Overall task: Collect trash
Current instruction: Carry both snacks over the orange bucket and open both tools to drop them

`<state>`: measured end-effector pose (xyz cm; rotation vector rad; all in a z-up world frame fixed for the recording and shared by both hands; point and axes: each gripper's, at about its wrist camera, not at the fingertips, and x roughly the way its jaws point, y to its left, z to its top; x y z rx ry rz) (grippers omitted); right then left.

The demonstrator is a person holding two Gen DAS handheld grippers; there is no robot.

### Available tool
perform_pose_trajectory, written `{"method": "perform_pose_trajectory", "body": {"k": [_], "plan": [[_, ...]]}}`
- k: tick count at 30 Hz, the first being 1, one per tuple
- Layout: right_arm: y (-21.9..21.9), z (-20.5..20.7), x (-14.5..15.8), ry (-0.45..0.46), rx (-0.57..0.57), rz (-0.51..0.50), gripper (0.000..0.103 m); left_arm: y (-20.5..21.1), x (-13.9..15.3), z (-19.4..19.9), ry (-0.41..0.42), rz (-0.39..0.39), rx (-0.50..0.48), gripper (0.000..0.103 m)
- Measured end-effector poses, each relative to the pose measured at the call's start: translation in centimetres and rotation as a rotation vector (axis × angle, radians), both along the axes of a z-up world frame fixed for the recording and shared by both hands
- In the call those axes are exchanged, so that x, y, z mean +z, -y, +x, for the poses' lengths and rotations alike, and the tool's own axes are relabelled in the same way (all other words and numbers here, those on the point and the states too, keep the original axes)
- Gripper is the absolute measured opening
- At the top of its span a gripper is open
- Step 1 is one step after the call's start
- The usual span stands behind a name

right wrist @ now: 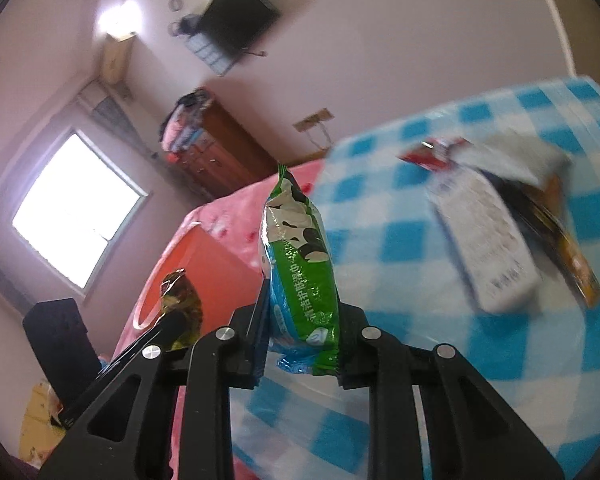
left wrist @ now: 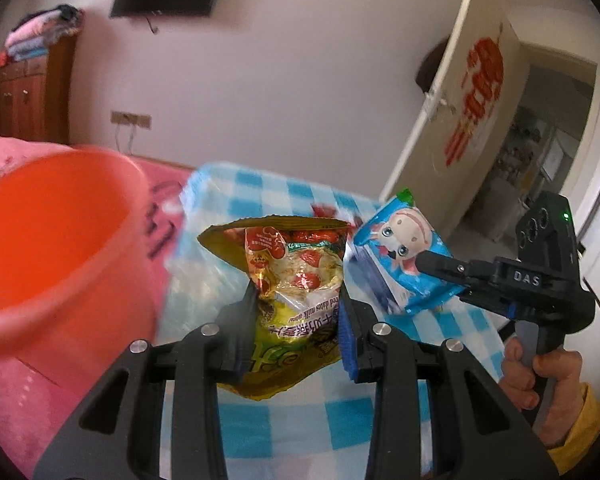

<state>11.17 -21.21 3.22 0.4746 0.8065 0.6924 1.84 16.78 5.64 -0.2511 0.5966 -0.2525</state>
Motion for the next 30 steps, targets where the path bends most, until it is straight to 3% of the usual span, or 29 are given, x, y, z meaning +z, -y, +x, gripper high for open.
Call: {"method": "perform_pose_trajectory", "body": {"k": [8, 17, 18, 20, 21, 22, 23, 27, 30], "plan": [[-9.0, 1.8, 5.6, 0.066, 0.175, 0.034, 0.026, -5.5, 3.9, -0.5, 0.06, 0.047, 0.179, 0.037], [-19.0, 3.5, 6.9, 0.084, 0.326, -0.02, 0.027, -11.1, 2.3, 0.4, -0.03, 0.111, 0.397, 0.038], [-19.9, 3.8, 6.6, 0.075, 0.337, -0.025, 0.027, -11.2, 2.1, 0.6, -0.042, 0.113, 0.411, 0.04], [-21.0, 4.0, 6.1, 0.059, 0.348, -0.033, 0.029, -11.7, 1.6, 0.8, -0.062, 0.109, 0.441, 0.064], [-21.4, 4.1, 5.9, 0.058, 0.352, -0.038, 0.03, -12.0, 1.5, 0.7, -0.066, 0.114, 0.46, 0.07], [-21.7, 4.3, 5.6, 0.057, 0.342, -0.045, 0.034, -12.1, 1.5, 0.6, -0.066, 0.132, 0.486, 0.078], [-21.7, 4.6, 5.3, 0.046, 0.336, -0.035, 0.039, -11.9, 1.5, 0.9, -0.062, 0.142, 0.493, 0.08], [-20.8, 4.5, 5.5, 0.06, 0.303, -0.007, 0.074, -11.7, 1.7, 1.2, -0.064, 0.186, 0.511, 0.09], [-19.5, 4.1, 6.0, 0.117, 0.259, -0.04, 0.082, -11.5, 1.8, 1.7, -0.067, 0.214, 0.522, 0.091]]}}
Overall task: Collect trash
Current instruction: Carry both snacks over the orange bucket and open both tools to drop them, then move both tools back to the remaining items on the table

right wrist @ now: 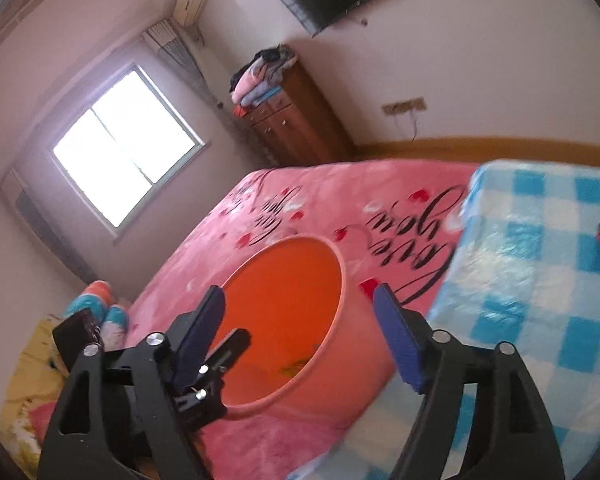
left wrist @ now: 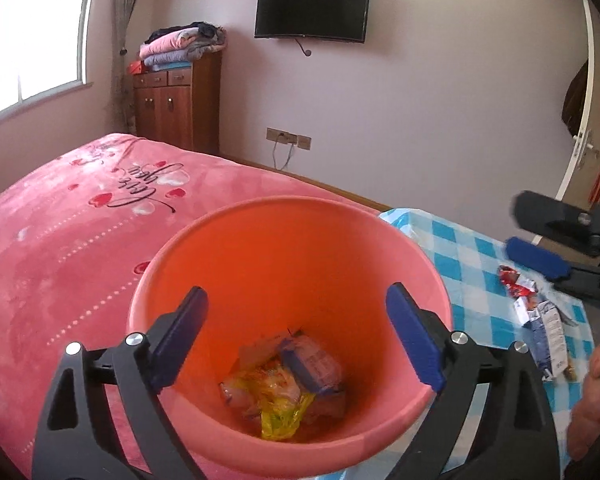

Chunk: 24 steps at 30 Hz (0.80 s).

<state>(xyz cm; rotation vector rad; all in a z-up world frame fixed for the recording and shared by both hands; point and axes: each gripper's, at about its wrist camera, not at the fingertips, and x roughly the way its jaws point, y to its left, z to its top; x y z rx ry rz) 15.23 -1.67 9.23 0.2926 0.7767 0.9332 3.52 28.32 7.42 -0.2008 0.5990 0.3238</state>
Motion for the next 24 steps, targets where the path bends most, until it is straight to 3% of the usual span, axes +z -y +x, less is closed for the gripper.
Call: {"method": "perform_pose_trajectory", "body": {"k": [2, 12, 24], "plan": [[1.2, -0.4, 0.2, 0.04, -0.051, -0.023, 0.091, 0.5, 0.1, 0.2, 0.004, 0.008, -0.004, 0.091], [6.7, -2.4, -1.2, 0.209, -0.181, -0.066, 0.096, 3.6, 0.7, 0.1, 0.026, 0.065, -0.057, 0.091], [13.0, -4.4, -3.1, 0.258, -0.285, -0.087, 0.098, 8.7, 0.6, 0.7, 0.01, 0.079, -0.142, 0.091]]}}
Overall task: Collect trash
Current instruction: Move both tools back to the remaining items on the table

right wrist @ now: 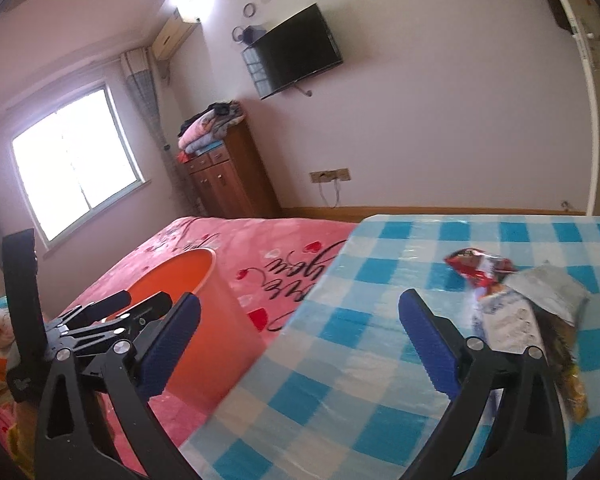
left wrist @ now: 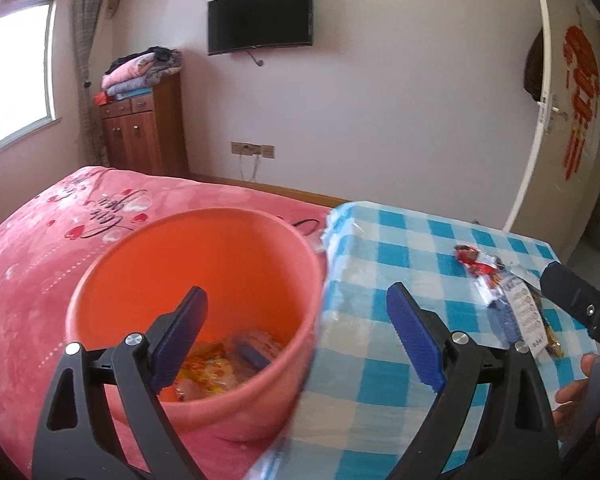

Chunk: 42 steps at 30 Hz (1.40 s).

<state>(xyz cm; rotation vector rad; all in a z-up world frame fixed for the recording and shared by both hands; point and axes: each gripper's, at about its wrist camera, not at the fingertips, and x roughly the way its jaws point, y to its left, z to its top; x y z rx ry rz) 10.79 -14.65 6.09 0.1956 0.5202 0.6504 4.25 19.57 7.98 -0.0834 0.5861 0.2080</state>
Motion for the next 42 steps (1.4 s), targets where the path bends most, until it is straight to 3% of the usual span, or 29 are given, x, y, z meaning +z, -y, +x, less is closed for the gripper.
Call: {"method": "perform_pose_trajectory", "body": {"k": [6, 11, 15, 17, 21, 24, 29, 33, 38, 42], "plan": [[2.8, -0.7, -2.2, -0.057, -0.06, -0.009, 0.098, 3.0, -1.6, 0.0, -0.055, -0.024, -0.059, 0.091], [5.9, -1.5, -4.7, -0.106, -0.122, -0.029, 0.098, 5.3, -2.7, -0.9, -0.028, 0.055, -0.02, 0.093], [7.9, -1.6, -6.3, -0.187, -0.169, -0.078, 0.098, 6.5, -3.0, -1.3, -0.024, 0.011, -0.074, 0.093], [9.3, -1.5, -7.1, -0.236, -0.211, -0.109, 0.098, 7.5, -3.2, -1.6, -0.008, 0.041, -0.09, 0.093], [12.0, -2.0, -8.0, -0.237, -0.31, -0.149, 0.098, 9.3, -4.0, -2.0, -0.011, 0.036, -0.144, 0.093], [14.2, -2.2, -8.2, -0.223, -0.345, -0.113, 0.098, 11.0, -4.8, -2.4, 0.006, 0.072, -0.17, 0.093], [17.5, -2.4, -8.6, -0.212, -0.392, -0.067, 0.098, 12.6, -6.2, -2.9, 0.032, -0.006, -0.27, 0.093], [19.5, -2.3, -8.9, -0.222, -0.43, -0.046, 0.098, 14.6, -7.4, -2.9, 0.03, 0.065, -0.324, 0.093], [21.7, -2.4, -9.2, -0.208, -0.441, -0.007, 0.098, 15.8, -8.9, -2.4, -0.056, 0.02, -0.342, 0.093], [22.7, -2.5, -9.5, -0.212, -0.422, 0.033, 0.098, 16.8, -10.1, -1.4, -0.151, 0.038, -0.291, 0.093]]}}
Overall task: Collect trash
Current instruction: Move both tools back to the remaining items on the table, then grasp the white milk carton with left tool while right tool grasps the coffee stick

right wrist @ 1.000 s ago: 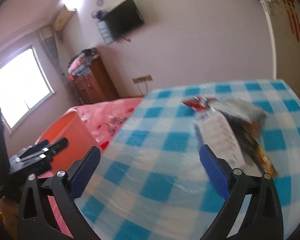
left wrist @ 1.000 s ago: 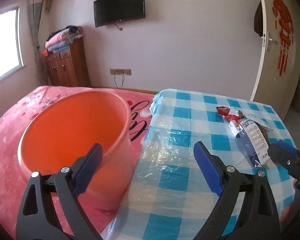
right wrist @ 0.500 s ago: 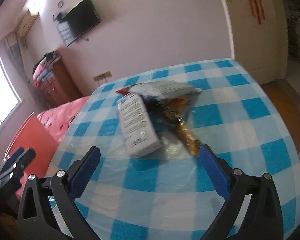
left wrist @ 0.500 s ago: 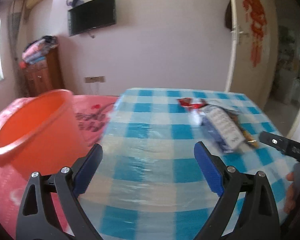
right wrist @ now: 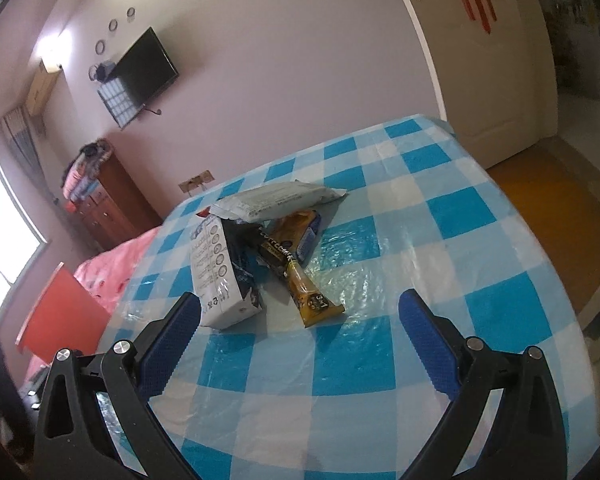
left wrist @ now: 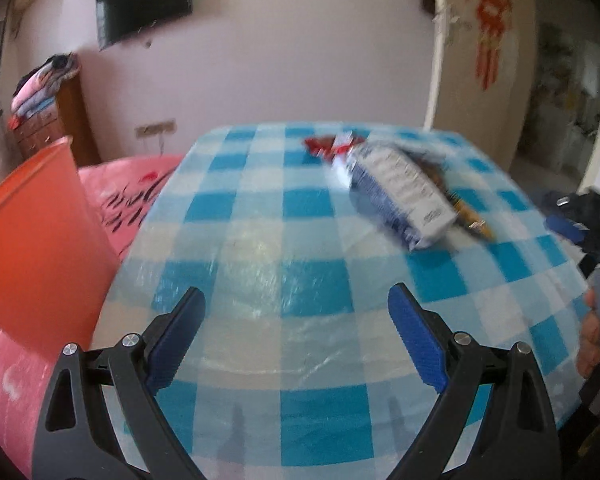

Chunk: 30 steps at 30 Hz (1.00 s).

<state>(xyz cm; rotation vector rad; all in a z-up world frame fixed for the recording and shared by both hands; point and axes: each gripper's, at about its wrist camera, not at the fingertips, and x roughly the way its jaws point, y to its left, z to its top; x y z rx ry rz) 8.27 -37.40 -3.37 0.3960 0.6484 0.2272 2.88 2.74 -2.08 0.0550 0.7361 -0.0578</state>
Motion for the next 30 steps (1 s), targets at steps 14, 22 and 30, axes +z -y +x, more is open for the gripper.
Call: {"method": "perform_pose_trajectory", "body": {"k": [14, 22, 30], "plan": [[2.1, 0.8, -1.1, -0.013, 0.082, 0.05, 0.098, 3.9, 0.4, 4.5, -0.098, -0.023, 0.021, 0.093], [1.7, 1.3, -1.3, -0.012, 0.138, 0.004, 0.098, 8.3, 1.7, 9.0, -0.116, -0.086, -0.025, 0.093], [2.5, 2.8, -2.1, -0.06, 0.162, 0.039, 0.098, 10.5, 0.1, 13.9, -0.187, -0.108, -0.011, 0.093]]}}
